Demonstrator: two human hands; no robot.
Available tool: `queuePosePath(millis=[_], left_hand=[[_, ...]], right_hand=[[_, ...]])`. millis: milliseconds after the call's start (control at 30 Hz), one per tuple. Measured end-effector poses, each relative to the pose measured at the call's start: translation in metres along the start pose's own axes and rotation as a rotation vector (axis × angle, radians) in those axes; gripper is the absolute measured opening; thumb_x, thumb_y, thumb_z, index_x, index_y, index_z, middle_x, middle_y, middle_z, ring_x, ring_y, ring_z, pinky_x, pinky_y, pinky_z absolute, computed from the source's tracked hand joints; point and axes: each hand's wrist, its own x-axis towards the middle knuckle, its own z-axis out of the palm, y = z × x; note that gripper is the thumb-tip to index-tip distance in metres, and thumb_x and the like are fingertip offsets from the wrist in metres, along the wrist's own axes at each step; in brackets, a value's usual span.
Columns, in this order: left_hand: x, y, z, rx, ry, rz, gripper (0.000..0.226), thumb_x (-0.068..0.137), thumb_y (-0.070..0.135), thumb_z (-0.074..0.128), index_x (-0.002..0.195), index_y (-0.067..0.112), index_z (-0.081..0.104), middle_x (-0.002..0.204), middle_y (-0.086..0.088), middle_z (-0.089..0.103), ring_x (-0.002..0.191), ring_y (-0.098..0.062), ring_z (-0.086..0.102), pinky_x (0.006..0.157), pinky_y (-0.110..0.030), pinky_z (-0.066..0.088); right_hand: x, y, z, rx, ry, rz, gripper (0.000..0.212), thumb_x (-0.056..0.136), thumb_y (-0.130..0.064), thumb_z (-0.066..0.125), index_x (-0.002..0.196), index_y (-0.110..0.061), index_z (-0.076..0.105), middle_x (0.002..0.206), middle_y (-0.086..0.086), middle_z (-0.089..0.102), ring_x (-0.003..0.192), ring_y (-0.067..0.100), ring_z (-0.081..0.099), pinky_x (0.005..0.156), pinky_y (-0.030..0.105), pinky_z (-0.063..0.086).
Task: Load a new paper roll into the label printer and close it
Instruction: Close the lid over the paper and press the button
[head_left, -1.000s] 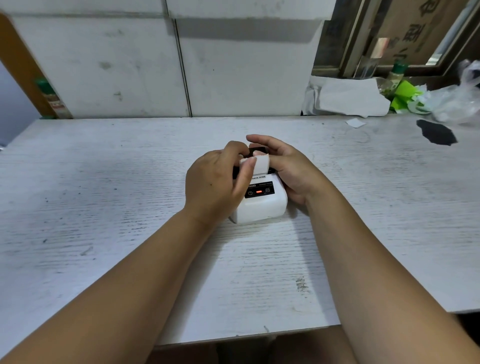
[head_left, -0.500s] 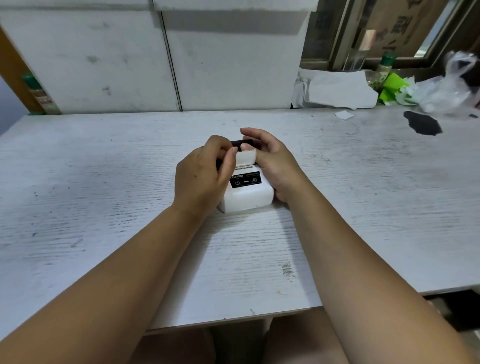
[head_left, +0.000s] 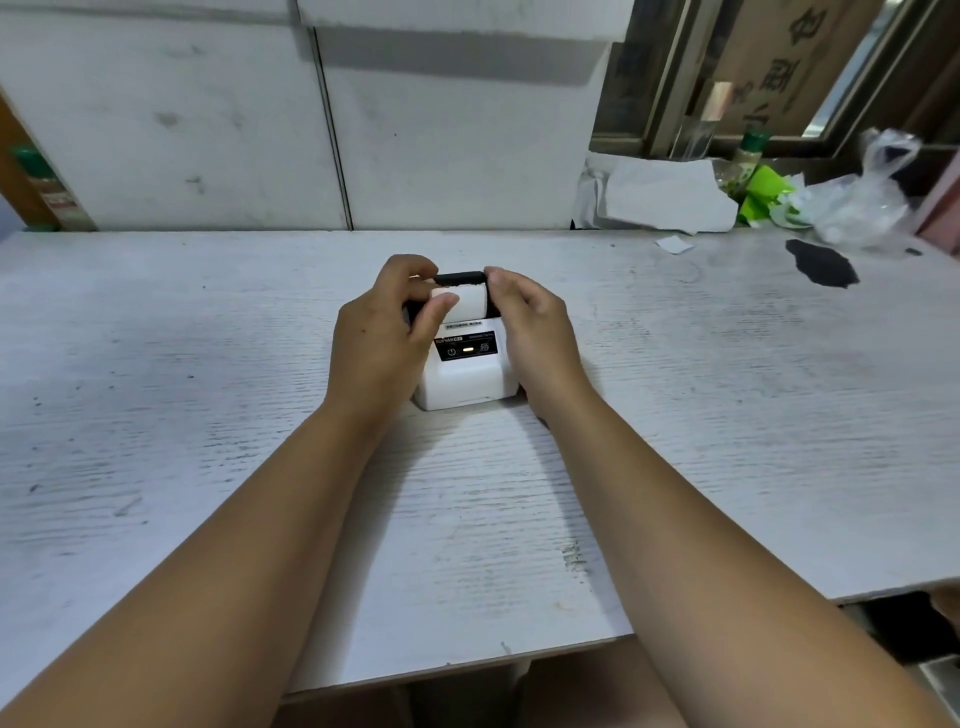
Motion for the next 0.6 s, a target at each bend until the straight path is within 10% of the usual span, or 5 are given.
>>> queuePosePath(millis=[233, 333, 500, 600], left_hand=[[0.006, -0.007, -0.006, -0.102, -0.173, -0.061, 0.030, 0.094, 0.028, 0.054, 0.124, 0.023, 0.048, 0.113, 0.022, 0.064, 0.096, 0.023, 0.051, 0.074, 0.004, 0.034], [0.002, -0.004, -0.006, -0.124, -0.292, -0.051, 0.057, 0.085, 0.033, 0.066, 0.134, 0.028, 0.037, 0.132, 0.019, 0.055, 0.110, 0.013, 0.048, 0.088, -0.007, 0.035], [0.001, -0.009, -0.004, -0.167, -0.357, -0.055, 0.070, 0.082, 0.023, 0.066, 0.142, 0.025, 0.030, 0.143, 0.012, 0.042, 0.144, -0.012, 0.024, 0.116, -0.040, 0.028], [0.002, -0.009, -0.005, -0.294, -0.374, -0.147, 0.070, 0.085, 0.006, 0.061, 0.144, 0.025, 0.029, 0.155, 0.010, 0.024, 0.143, -0.002, 0.018, 0.114, -0.021, 0.027]], right_hand=[[-0.010, -0.007, 0.006, 0.088, -0.011, -0.011, 0.039, 0.095, -0.015, 0.040, 0.129, -0.021, 0.058, 0.133, -0.007, 0.059, 0.123, 0.007, 0.052, 0.105, 0.025, 0.040], [-0.013, -0.006, 0.006, 0.135, -0.112, -0.040, 0.046, 0.090, -0.007, 0.046, 0.133, -0.022, 0.053, 0.117, -0.019, 0.059, 0.106, -0.006, 0.054, 0.087, 0.010, 0.044], [-0.009, 0.000, 0.007, 0.086, -0.154, -0.086, 0.062, 0.083, 0.010, 0.046, 0.137, -0.021, 0.047, 0.137, -0.002, 0.053, 0.120, 0.010, 0.053, 0.098, 0.024, 0.046], [-0.007, 0.002, 0.007, 0.078, -0.155, -0.111, 0.061, 0.084, 0.009, 0.050, 0.137, -0.021, 0.047, 0.143, 0.000, 0.049, 0.132, 0.015, 0.046, 0.110, 0.039, 0.041]])
